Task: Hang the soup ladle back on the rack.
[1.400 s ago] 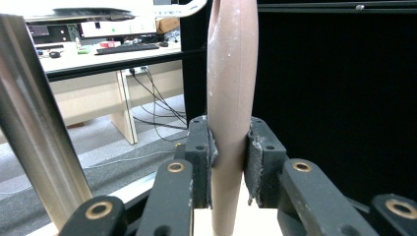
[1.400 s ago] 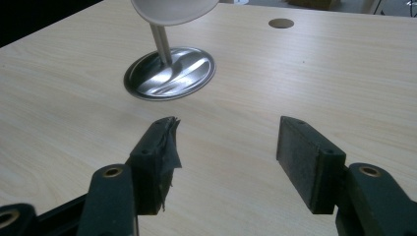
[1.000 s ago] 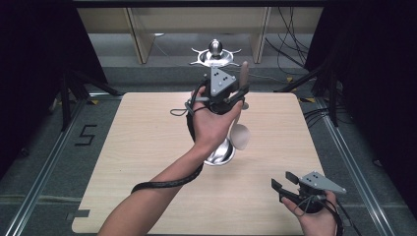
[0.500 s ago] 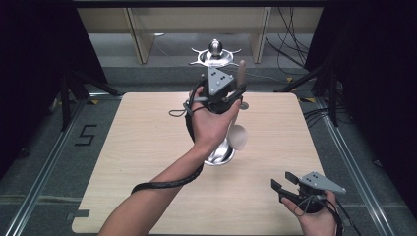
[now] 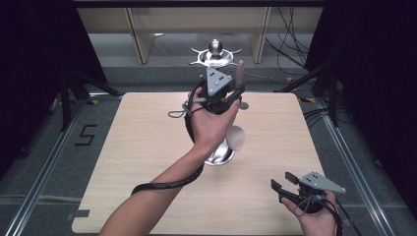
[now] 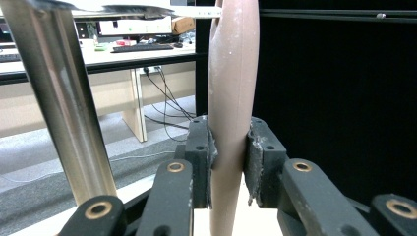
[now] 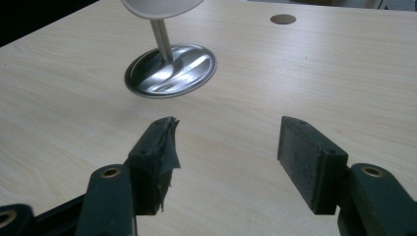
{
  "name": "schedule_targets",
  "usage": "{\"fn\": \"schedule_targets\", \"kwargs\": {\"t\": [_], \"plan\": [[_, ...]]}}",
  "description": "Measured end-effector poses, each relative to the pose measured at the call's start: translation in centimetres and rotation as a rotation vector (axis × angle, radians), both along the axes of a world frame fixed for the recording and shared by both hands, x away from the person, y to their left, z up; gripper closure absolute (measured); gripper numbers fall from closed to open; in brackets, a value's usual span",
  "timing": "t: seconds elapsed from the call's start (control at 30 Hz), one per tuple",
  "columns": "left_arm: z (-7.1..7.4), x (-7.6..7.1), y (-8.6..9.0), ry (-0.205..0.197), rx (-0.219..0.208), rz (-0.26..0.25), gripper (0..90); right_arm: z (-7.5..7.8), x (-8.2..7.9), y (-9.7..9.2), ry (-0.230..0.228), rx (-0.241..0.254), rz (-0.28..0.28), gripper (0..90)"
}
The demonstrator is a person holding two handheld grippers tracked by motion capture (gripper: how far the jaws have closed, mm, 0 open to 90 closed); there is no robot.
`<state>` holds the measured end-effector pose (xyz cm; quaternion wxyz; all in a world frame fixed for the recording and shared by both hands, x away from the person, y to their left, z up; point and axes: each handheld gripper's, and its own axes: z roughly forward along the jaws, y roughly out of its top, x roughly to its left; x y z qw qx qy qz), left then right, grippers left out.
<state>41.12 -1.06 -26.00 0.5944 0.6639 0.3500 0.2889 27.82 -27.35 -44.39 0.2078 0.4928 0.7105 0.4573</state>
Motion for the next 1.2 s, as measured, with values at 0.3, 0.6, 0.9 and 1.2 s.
{"fn": "schedule_targets", "kwargs": {"t": [0.3,0.6,0.9,1.2], "plan": [[-0.1,0.0,0.2,0.000,-0.002,0.004,73.6,0.0,0.2,-0.3,-0.032,-0.047,0.009,40.0],[-0.2,0.2,0.8,0.003,-0.013,0.016,73.6,0.0,0.2,-0.3,-0.032,-0.045,0.009,40.0],[-0.2,0.2,1.1,0.001,-0.016,0.019,73.6,0.0,0.2,-0.3,-0.033,-0.045,0.008,40.0],[-0.5,0.3,1.3,-0.004,-0.008,0.017,73.5,0.0,0.2,-0.4,-0.034,-0.052,0.012,39.9]]}}
